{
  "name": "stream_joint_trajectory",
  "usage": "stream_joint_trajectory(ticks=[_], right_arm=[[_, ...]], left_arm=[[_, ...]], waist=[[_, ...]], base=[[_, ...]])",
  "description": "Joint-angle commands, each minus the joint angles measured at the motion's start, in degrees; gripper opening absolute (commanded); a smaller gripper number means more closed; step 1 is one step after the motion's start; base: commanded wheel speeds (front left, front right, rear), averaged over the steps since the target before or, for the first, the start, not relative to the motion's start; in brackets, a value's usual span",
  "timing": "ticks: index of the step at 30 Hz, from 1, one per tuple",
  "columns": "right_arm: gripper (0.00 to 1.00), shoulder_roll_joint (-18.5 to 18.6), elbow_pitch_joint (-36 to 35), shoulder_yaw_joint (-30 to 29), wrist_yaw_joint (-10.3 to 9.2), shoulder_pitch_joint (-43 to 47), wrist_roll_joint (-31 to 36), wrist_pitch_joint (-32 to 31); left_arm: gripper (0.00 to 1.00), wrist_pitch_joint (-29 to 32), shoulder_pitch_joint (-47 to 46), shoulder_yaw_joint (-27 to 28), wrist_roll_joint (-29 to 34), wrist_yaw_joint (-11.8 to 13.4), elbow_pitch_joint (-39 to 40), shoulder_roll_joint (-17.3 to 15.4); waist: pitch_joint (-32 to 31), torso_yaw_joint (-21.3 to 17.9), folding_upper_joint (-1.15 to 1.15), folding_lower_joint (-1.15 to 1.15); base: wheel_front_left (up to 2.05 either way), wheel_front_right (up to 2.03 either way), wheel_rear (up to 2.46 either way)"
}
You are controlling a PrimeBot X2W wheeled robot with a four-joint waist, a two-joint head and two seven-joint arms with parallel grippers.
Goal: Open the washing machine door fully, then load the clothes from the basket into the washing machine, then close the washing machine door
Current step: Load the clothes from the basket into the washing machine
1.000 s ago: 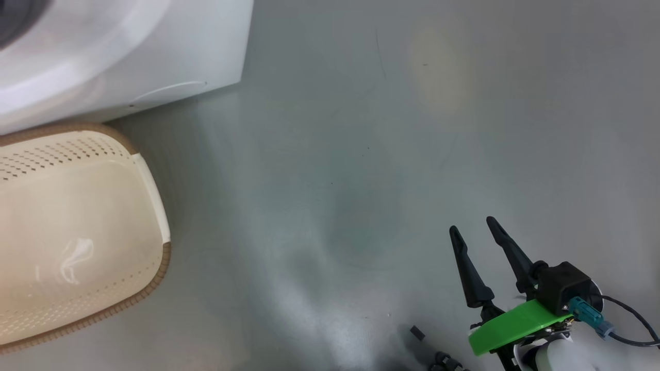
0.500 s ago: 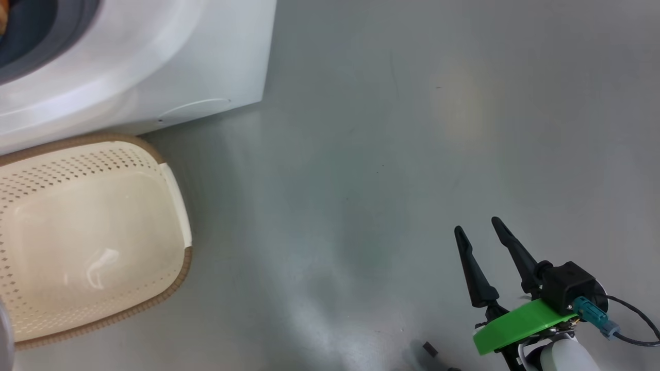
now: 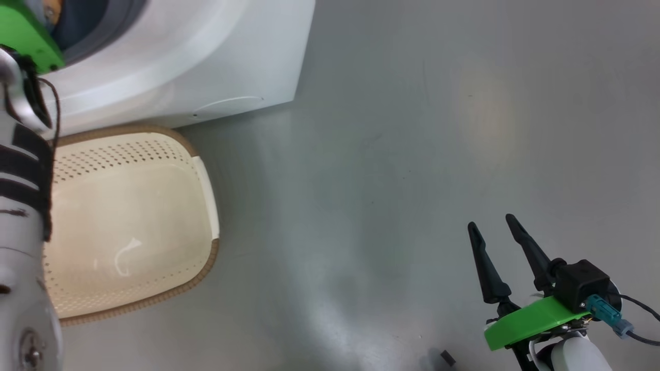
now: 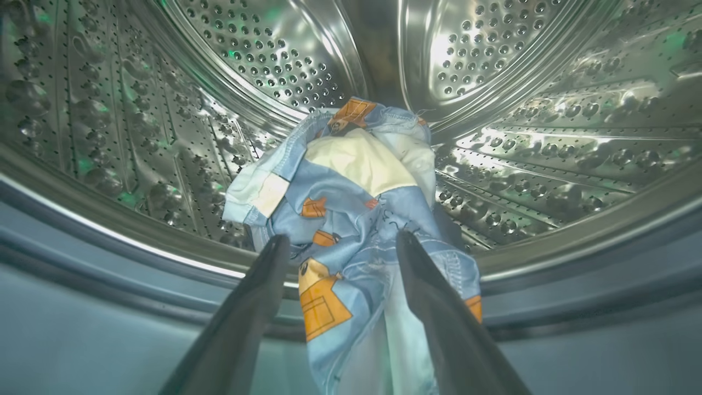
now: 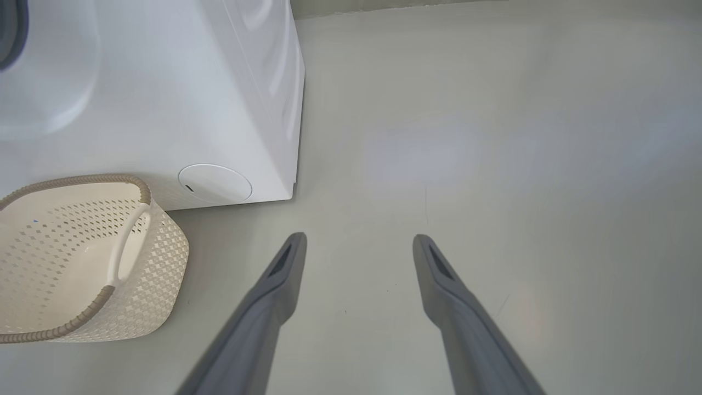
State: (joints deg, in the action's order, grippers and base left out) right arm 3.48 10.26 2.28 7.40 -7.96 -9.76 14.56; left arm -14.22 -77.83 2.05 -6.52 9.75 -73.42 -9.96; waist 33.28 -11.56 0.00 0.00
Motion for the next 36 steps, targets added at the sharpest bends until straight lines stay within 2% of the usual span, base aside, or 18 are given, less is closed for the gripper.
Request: stream_joint_trajectory(ticks=[1,9,15,22,25,36], right_arm=[[1.0,0.29,-0.99,0.66,0.09,1.17,0.2,0.44],[1.0,-0.13,-1.27,-1.0,0.09,1.35,0.47,0.44],[1.0,-0.23,-1.57,-2.05,0.09,1.1,0.91,0.44],[1.0,-0.13,-2.01,-2.79,0.09,0.63,1.41,0.44],[1.0,0.07,-2.15,-2.96,0.09,0.46,1.58,0.44],[1.0,0.26,-2.32,-3.97,0.09,1.04,1.95,0.44]], left_arm=[[1.0,-0.54,1.25,0.13,-0.33,-0.06,1.84,-1.83],[1.0,-0.75,6.48,-0.65,-1.44,-3.76,7.57,1.04],[1.0,-0.76,13.55,-1.44,-1.97,-4.98,15.98,3.47],[1.0,-0.77,27.29,-2.35,-2.82,-5.36,27.33,5.16],[1.0,-0.77,33.47,-2.68,-3.75,-5.14,32.75,5.82],[1.0,2.14,55.52,-4.26,-6.51,-1.03,57.57,6.78]], waist=[[-0.7,0.88,0.0,0.0],[-1.64,3.72,0.0,0.0],[-1.64,6.32,0.0,0.0],[-2.76,8.29,0.0,0.0],[-3.14,9.02,0.0,0.0],[-5.14,10.58,0.0,0.0]], base=[[0.0,0.0,0.0],[0.0,0.0,0.0],[0.0,0.0,0.0],[0.0,0.0,0.0],[0.0,0.0,0.0],[0.0,0.0,0.0]])
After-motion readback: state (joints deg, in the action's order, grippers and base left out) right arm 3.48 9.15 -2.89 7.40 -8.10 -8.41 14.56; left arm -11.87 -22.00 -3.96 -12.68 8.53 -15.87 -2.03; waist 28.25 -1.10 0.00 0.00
